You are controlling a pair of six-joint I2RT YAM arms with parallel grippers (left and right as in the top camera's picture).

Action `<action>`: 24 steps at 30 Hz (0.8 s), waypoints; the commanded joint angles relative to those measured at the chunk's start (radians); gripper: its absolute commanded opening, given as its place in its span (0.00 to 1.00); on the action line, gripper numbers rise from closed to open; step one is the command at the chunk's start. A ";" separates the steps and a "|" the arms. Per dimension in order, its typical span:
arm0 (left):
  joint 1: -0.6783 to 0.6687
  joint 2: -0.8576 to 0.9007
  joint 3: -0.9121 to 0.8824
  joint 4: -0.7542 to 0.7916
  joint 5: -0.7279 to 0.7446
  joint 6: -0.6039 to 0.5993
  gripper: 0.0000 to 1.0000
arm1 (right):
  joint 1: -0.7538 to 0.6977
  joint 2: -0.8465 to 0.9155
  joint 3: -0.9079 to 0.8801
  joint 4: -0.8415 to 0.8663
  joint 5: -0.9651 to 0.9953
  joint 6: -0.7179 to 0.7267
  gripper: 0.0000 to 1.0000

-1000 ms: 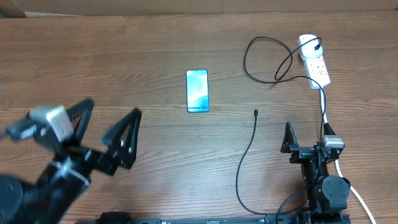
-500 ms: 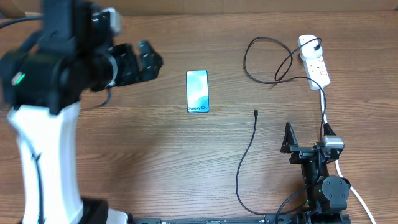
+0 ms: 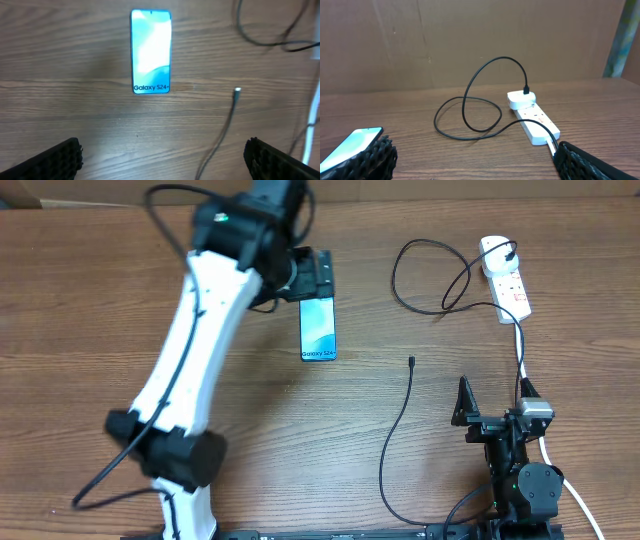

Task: Plug charger to phone and switch on socket
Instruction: 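Move the left gripper over the black phone and lower onto it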

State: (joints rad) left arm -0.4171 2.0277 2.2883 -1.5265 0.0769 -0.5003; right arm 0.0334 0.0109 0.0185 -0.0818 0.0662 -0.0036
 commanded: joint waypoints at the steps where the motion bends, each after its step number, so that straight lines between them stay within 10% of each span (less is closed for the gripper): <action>1: -0.011 0.095 0.024 0.024 -0.032 -0.020 1.00 | -0.001 -0.008 -0.011 0.005 -0.001 -0.005 1.00; 24: -0.068 0.394 0.018 0.100 -0.163 -0.020 1.00 | -0.001 -0.008 -0.011 0.005 -0.001 -0.005 1.00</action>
State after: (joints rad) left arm -0.4690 2.3901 2.2898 -1.4357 -0.0319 -0.5030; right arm 0.0330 0.0109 0.0185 -0.0814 0.0662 -0.0040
